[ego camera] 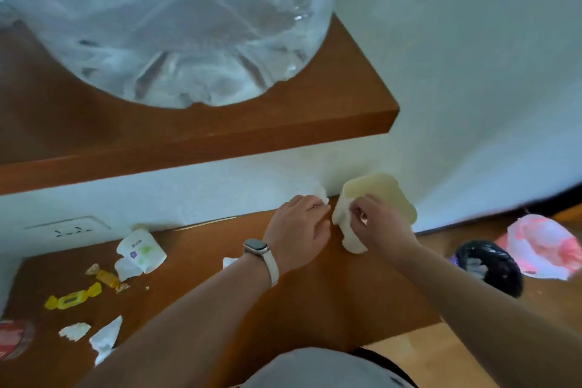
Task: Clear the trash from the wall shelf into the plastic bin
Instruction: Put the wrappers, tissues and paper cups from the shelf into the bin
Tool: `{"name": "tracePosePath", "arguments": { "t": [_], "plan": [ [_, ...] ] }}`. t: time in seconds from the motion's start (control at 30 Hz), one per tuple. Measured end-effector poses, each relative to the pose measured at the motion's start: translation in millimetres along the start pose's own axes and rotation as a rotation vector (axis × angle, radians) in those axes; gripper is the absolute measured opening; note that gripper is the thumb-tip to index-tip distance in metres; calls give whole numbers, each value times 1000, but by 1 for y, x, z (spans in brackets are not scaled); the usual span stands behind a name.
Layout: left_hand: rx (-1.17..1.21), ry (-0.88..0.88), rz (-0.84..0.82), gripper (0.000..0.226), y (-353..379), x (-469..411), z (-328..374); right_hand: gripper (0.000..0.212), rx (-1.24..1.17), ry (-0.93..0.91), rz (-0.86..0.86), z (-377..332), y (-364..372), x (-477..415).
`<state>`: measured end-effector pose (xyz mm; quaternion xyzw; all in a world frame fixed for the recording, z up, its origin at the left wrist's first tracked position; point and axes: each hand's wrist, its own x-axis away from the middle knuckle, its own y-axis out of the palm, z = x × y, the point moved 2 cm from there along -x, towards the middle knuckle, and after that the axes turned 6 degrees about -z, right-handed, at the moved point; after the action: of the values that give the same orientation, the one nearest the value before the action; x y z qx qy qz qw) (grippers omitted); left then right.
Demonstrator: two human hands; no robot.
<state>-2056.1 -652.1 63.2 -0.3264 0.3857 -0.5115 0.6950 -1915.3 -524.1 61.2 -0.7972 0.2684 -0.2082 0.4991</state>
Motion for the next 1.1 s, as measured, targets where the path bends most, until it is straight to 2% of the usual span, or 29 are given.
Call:
{"name": "tracePosePath", "arguments": {
  "t": [0.13,0.27,0.5,0.77,1.1],
  "plan": [
    [20,43,-91,35,23,-37,32,10,-3,64,39,36,-22,9],
    [12,17,-192,41,46,-61,45,15,-2,103,8,67,-30,10],
    [-62,-43,-221,41,61,-64,39,28,-1,54,-53,95,-26,4],
    [-165,-206,-139,41,37,-20,10,30,52,-199,-130,64,-23,-27],
    [-192,-680,63,40,2,102,-56,21,101,-673,-178,-53,36,-68]
  ]
}}
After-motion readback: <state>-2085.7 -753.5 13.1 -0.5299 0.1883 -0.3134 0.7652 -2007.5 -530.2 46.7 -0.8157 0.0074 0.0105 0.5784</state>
